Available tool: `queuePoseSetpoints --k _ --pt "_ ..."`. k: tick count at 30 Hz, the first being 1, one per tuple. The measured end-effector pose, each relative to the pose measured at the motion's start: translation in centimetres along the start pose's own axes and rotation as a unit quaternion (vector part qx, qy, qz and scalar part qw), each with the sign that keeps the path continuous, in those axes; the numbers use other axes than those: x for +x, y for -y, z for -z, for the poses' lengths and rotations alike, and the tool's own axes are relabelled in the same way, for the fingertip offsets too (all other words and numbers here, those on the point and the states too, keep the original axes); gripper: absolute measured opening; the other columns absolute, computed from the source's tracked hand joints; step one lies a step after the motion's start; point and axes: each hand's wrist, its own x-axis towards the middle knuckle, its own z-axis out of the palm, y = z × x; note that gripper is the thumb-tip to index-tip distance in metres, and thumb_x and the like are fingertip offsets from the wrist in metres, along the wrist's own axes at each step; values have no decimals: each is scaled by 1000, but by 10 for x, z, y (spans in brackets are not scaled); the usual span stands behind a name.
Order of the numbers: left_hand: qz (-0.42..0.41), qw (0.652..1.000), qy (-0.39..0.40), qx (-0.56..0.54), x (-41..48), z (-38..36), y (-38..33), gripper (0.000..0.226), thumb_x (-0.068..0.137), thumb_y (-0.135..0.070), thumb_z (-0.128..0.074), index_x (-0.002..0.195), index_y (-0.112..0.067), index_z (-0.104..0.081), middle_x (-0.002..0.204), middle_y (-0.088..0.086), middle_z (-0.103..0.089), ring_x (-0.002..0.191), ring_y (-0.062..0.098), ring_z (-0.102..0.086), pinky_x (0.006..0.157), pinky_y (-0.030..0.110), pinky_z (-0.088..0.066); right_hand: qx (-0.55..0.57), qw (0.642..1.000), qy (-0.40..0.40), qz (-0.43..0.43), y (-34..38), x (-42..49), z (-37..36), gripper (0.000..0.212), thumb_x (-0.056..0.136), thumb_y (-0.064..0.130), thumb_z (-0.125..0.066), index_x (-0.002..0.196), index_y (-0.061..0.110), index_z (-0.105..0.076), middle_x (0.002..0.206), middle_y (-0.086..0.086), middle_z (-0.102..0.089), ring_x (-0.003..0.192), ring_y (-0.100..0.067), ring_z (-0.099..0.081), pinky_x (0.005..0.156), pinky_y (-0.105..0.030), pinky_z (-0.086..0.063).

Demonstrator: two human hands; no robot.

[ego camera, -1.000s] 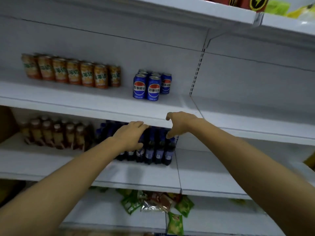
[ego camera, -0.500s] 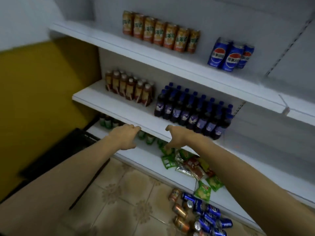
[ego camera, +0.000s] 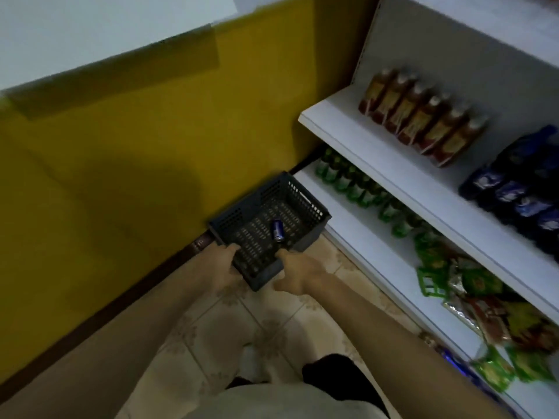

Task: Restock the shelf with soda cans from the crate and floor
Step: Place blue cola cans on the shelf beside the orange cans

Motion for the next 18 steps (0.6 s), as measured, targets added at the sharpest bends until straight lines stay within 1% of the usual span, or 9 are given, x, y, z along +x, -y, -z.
queuePoseSetpoints --k 2,5,7,9,10,12,14,16,18 --pt "12 1000 20 -6 15 1 16 90 72 -69 -49 147 -23 -28 142 8 -43 119 23 -51 84 29 -47 21 999 22 -18 -1 18 -5 66 88 35 -62 142 15 -31 133 -14 -48 113 -31 -53 92 -40 -49" --pt "19 997 72 -26 42 3 22 67 92 -38 -59 147 -17 -27 140 7 -47 121 24 -51 84 23 -41 134 988 46 -59 -14 44 -4 65 91 33 -60 146 16 -29 140 -10 -45 122 -29 -49 97 -32 -45" --pt "29 995 89 -29 63 5 23 58 95 -31 -57 143 -8 -34 139 13 -50 123 25 -50 93 23 -39 243 964 38 -96 -25 68 -2 61 90 33 -63 143 17 -37 135 -7 -48 124 -26 -48 90 -24 -40" --pt "39 990 126 -54 83 7 26 59 97 -25 -53 147 -5 -28 147 13 -41 131 23 -43 92 9 -30 348 927 5 -142 -39 102 -4 50 86 33 -68 128 13 -51 124 -6 -54 117 -23 -52 85 -24 -41" --pt "39 987 141 -69 96 6 30 61 97 -26 -53 148 -8 -23 148 11 -39 132 21 -41 88 9 -29 396 903 -5 -165 -46 121 -7 44 85 33 -70 120 12 -55 118 -7 -55 112 -24 -55 84 -26 -44" --pt "64 981 150 -101 129 4 45 65 96 -31 -55 149 -13 -22 147 7 -39 129 19 -42 89 14 -32 483 852 -16 -200 -58 167 -10 24 85 29 -71 95 12 -58 105 -10 -59 100 -27 -58 81 -32 -46" --pt "102 975 149 -133 166 3 56 61 93 -32 -58 146 -16 -30 138 6 -46 119 18 -47 90 20 -38 530 815 -19 -234 -70 213 -13 25 86 25 -71 70 16 -53 83 -7 -58 91 -28 -60 78 -34 -47" --pt "123 967 142 -175 212 -5 67 51 93 -28 -59 138 -16 -39 123 1 -50 110 16 -50 91 27 -43 574 779 -11 -254 -79 260 -19 29 85 23 -71 64 16 -53 73 -4 -56 88 -31 -62 83 -41 -52" --pt "138 958 137 -211 264 -18 76 42 93 -22 -59 132 -15 -45 114 -2 -50 113 18 -52 95 32 -45 624 737 11 -260 -92 310 -31 29 82 25 -74 64 15 -54 69 -5 -56 74 -26 -59 73 -41 -53"
